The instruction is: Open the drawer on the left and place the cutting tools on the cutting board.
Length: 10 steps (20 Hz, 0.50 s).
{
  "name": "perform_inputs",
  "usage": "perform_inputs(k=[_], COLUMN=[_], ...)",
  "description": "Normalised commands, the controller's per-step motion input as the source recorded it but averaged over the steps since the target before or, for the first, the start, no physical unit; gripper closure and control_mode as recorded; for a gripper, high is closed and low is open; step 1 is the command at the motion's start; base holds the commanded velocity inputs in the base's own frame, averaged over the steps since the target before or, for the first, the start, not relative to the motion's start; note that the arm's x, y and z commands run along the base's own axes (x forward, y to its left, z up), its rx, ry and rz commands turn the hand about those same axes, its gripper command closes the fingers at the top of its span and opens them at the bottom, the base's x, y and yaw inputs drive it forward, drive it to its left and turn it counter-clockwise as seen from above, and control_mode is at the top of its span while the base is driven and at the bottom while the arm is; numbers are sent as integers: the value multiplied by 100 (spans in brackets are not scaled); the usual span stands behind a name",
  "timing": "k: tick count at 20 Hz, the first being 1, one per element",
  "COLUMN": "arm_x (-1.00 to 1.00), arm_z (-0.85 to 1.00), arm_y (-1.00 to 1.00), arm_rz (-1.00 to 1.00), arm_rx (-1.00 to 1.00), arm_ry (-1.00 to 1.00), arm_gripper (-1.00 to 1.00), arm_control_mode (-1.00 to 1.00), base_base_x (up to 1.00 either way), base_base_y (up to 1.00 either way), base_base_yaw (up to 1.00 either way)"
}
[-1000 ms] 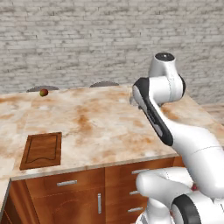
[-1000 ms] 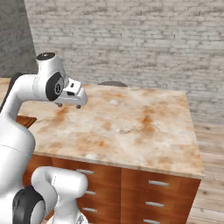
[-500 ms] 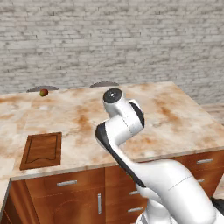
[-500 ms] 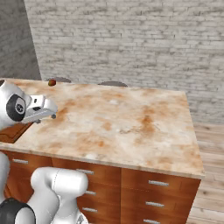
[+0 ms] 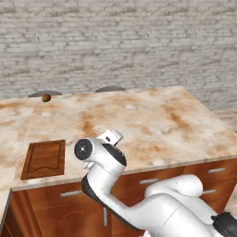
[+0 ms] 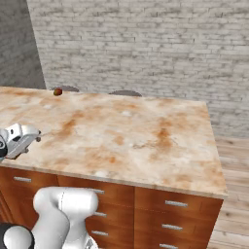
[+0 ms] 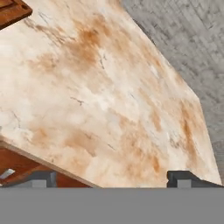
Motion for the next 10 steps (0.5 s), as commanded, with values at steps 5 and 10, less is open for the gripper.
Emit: perform_inputs(k=[5, 10], arm_x=[-4, 0], arm_z=[-64, -70], arm_y=[92, 88], arm_rz=[7, 0], arm_rx=[-43, -29], arm_ry=[1, 2], arm_gripper=[-100, -100], arm_control_mode=[-100, -100], base_base_x=[0, 0], base_base_y=[0, 0], base_base_yaw=[0, 0])
